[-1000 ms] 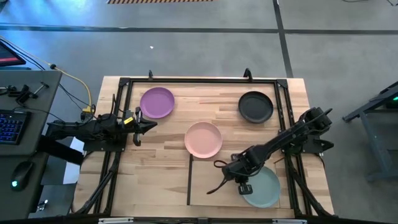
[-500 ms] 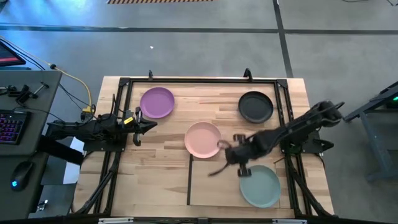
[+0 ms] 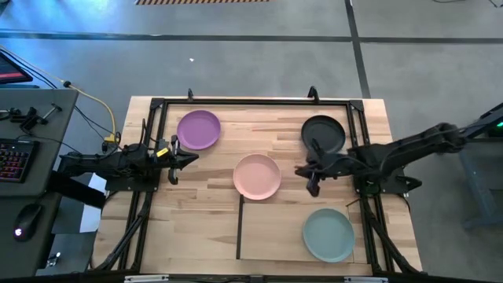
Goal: Place and stack plates onto a shelf
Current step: Put the purple plate on the shelf
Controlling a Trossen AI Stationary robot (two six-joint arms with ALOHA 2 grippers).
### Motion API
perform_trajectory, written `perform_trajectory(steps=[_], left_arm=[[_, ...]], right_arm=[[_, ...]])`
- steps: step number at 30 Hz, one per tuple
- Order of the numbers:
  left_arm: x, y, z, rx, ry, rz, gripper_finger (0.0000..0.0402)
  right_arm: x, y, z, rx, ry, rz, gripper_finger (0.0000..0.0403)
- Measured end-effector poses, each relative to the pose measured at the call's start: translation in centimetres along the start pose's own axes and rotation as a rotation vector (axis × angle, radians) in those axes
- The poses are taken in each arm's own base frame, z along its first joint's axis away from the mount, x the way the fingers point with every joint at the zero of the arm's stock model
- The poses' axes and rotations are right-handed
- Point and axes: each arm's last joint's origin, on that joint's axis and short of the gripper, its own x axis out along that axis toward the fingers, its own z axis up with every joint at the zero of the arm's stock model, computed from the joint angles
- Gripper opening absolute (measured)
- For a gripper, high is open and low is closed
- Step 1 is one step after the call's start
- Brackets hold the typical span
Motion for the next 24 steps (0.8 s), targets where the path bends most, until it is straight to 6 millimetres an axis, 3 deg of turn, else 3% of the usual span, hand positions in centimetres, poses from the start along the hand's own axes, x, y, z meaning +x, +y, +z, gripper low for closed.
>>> perform_trajectory(steps=[10, 24], left_arm=[[0.0, -0.1, 0.3, -0.038, -0.026, -0.006, 0.0000], [-0.1, -0.1, 1.5, -0.222, -0.168, 0.018, 0.0000]], right_arm=[[-1.9, -1.2, -0.5, 0.075, -0.322, 0.089, 0.0000], [-2.6, -1.4, -0.3, 0.032, -0.347, 0.085, 0.0000]])
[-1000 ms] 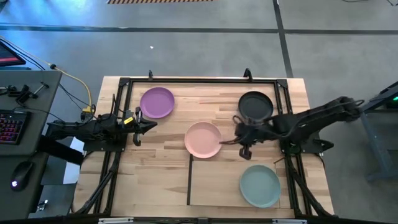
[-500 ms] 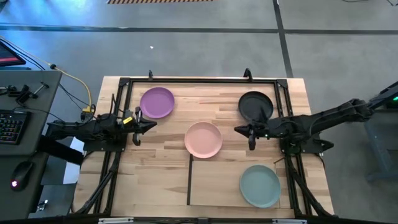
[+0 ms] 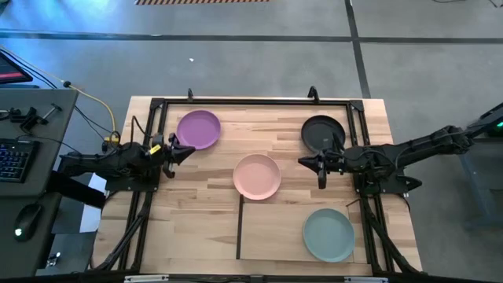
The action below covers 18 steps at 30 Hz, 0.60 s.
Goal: Place and stack plates onto a shelf
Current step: Put the purple plate on the shelf
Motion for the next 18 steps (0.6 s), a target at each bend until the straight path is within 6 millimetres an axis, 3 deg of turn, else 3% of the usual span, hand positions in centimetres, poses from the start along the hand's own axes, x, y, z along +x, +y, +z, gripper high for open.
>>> perform_trajectory(steps=[5, 9, 18], left_arm=[[0.1, -0.1, 1.2, -0.120, -0.155, 0.096, 0.0000], [1.0, -1.2, 3.7, -0.062, -0.185, 0.134, 0.0000], [6.2, -4.1, 8.3, 0.170, 0.060, 0.323, 0.0022]], right_arm=[[0.0, -0.3, -0.5, -0.024, 0.053, -0.027, 0.0000], [0.0, -0.3, -0.6, -0.029, 0.057, -0.033, 0.0000], [0.2, -0.5, 1.0, -0.105, -0.070, -0.020, 0.0000]])
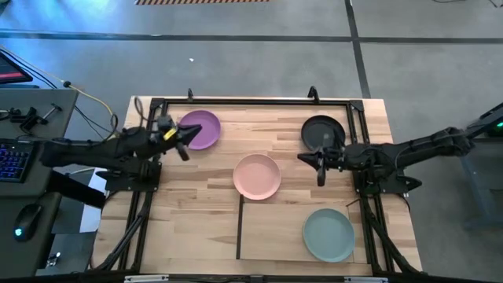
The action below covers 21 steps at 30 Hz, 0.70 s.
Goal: Place and stack plates onto a shelf
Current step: Put the purple plate on the shelf
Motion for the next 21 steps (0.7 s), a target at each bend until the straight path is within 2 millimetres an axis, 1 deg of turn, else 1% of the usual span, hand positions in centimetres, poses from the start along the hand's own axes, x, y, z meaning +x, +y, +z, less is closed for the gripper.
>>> perform_trajectory(steps=[3, 6, 9, 12, 14, 17, 21], left_arm=[[0.9, -1.1, 2.0, 0.071, 0.027, -0.045, 0.0046], [1.3, -1.8, 3.4, 0.095, 0.033, -0.069, 0.0074], [1.7, -2.2, 4.1, 0.092, 0.035, -0.067, 0.0104], [1.8, -2.3, 4.5, 0.014, 0.058, -0.034, 0.0133], [2.0, -2.2, 4.5, -0.030, 0.097, 0.012, 0.0150], [2.4, -1.6, 4.6, -0.031, 0.196, 0.112, 0.0169], [3.9, 0.3, 4.1, -0.056, 0.360, 0.307, 0.0185]], right_arm=[[0.2, -0.6, 0.7, -0.037, -0.051, -0.031, 0.0000], [0.2, -1.4, 1.1, -0.057, -0.062, -0.022, 0.0000], [-0.4, -2.0, 1.7, -0.072, -0.086, 0.008, 0.0000], [-1.7, -2.7, 2.7, -0.075, -0.152, -0.012, 0.0000], [-2.7, -3.2, 3.1, -0.066, -0.193, -0.030, 0.0000], [-3.8, -3.7, 3.5, -0.057, -0.230, -0.049, 0.0000], [-4.2, -4.1, 3.7, -0.049, -0.240, -0.047, 0.0000]])
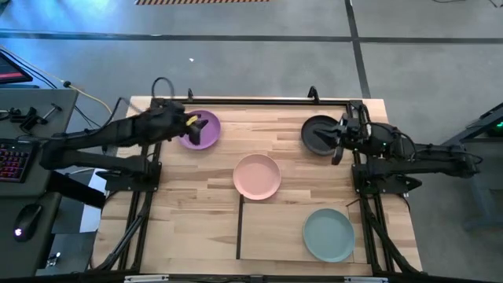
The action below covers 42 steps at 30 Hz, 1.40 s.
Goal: Place and stack plates onto a shelf
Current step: Put the purple plate on the shelf
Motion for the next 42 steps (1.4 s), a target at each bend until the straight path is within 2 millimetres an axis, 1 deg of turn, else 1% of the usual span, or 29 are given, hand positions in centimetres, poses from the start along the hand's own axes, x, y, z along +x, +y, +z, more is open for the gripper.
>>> perform_trajectory(steps=[3, 8, 11, 14, 20, 25, 30, 34, 38, 42], left_arm=[[2.3, 1.3, -0.7, -0.022, 0.170, 0.086, 0.0191], [5.6, 3.0, -2.6, -0.008, 0.496, 0.146, 0.0193], [7.1, 3.3, -3.7, -0.003, 0.615, 0.180, 0.0194], [8.5, 3.4, -4.7, 0.048, 0.696, 0.209, 0.0194], [11.1, 3.6, -6.7, 0.117, 0.827, 0.251, 0.0194], [12.7, 3.9, -8.1, 0.137, 0.901, 0.299, 0.0194], [13.9, 4.1, -9.3, 0.164, 0.956, 0.337, 0.0194], [14.7, 4.4, -10.2, 0.220, 0.994, 0.357, 0.0192], [15.4, 4.6, -10.8, 0.250, 1.005, 0.388, 0.0181], [16.1, 4.6, -11.3, 0.289, 1.008, 0.371, 0.0163]], right_arm=[[0.2, -0.1, -0.1, -0.001, 0.012, -0.001, 0.0000], [0.6, -0.1, -0.5, 0.033, 0.049, -0.007, 0.0000], [0.9, -0.1, -1.0, 0.058, 0.086, -0.017, 0.0000], [1.1, -0.1, -1.2, 0.060, 0.108, -0.023, 0.0000], [1.3, -0.1, -1.4, 0.058, 0.120, -0.026, 0.0000], [1.3, -0.1, -1.4, 0.076, 0.121, -0.027, 0.0000], [1.3, -0.2, -1.5, 0.078, 0.128, -0.029, 0.0000], [1.3, -0.2, -1.5, 0.078, 0.129, -0.030, 0.0000], [1.3, -0.2, -1.5, 0.078, 0.130, -0.030, 0.0000], [1.3, -0.2, -1.5, 0.078, 0.131, -0.030, 0.0000]])
